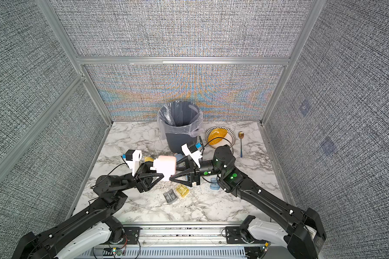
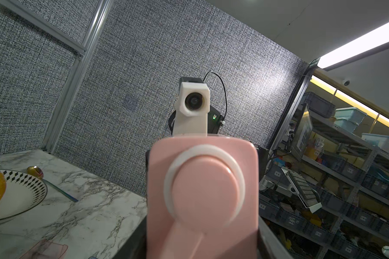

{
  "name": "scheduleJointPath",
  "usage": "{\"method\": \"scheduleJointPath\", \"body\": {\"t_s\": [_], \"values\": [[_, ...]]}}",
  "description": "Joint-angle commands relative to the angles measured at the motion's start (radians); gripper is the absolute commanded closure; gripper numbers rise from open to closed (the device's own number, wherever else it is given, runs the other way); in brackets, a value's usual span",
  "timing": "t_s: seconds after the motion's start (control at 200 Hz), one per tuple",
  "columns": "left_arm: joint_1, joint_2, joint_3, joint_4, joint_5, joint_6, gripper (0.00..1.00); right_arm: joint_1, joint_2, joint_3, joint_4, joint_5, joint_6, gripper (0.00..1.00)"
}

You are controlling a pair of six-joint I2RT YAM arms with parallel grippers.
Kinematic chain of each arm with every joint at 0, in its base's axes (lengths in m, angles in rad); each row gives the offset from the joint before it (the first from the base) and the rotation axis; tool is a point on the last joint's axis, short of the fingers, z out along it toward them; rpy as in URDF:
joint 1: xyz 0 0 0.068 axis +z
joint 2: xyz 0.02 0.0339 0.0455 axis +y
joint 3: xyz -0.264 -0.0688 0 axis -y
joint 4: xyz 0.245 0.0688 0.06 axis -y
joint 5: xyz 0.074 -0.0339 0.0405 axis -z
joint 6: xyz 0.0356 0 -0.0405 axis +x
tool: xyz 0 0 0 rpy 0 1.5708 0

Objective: Take out the pencil sharpener tray and clean the shavings
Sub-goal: Open the container of the pencil sharpener.

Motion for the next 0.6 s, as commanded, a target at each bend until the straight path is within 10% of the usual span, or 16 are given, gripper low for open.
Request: {"method": "scheduleJointPath", "body": {"t_s": [0.0,0.596], "values": [[0.001,-0.005,0.001,0.019,0.002,0.007,1.00,0.001,0.001,0.007,-0.002,0.002,-0.013,0.31],[0.002,-0.055,-0.011,-0.011,-0.040,0.020,1.00,-0.019,-0.037,-0.013,-0.084,0.053,-0.063,0.54]]}}
